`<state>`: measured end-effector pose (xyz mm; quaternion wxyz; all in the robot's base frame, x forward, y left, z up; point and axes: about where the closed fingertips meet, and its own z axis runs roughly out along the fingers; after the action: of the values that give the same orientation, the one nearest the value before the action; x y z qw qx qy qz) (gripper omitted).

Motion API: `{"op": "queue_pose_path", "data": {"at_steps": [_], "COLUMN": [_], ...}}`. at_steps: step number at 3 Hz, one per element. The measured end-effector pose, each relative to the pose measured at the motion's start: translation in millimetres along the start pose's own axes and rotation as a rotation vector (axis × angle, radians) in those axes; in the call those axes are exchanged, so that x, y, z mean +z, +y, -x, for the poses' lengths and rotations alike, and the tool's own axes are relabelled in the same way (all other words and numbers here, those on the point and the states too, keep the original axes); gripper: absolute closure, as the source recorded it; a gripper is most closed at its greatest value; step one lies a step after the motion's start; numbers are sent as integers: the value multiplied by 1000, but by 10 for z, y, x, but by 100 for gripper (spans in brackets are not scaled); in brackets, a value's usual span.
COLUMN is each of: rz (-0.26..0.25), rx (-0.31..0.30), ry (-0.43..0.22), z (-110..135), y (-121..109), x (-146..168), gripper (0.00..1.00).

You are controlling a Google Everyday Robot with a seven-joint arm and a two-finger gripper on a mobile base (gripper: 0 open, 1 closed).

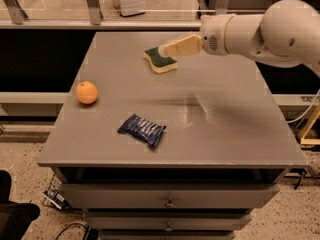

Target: Pick sponge

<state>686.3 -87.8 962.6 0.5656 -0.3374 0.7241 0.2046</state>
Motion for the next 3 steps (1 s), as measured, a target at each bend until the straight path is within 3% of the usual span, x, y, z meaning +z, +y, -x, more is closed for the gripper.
{"op": "queue_pose_path", "data": {"at_steps": [1,3], "rz": [11,21], "rx": [31,35], "ry": [-7,-2], "z": [-171,-493], "y": [-9,51], "x": [399,849], "gripper": [0,0]}}
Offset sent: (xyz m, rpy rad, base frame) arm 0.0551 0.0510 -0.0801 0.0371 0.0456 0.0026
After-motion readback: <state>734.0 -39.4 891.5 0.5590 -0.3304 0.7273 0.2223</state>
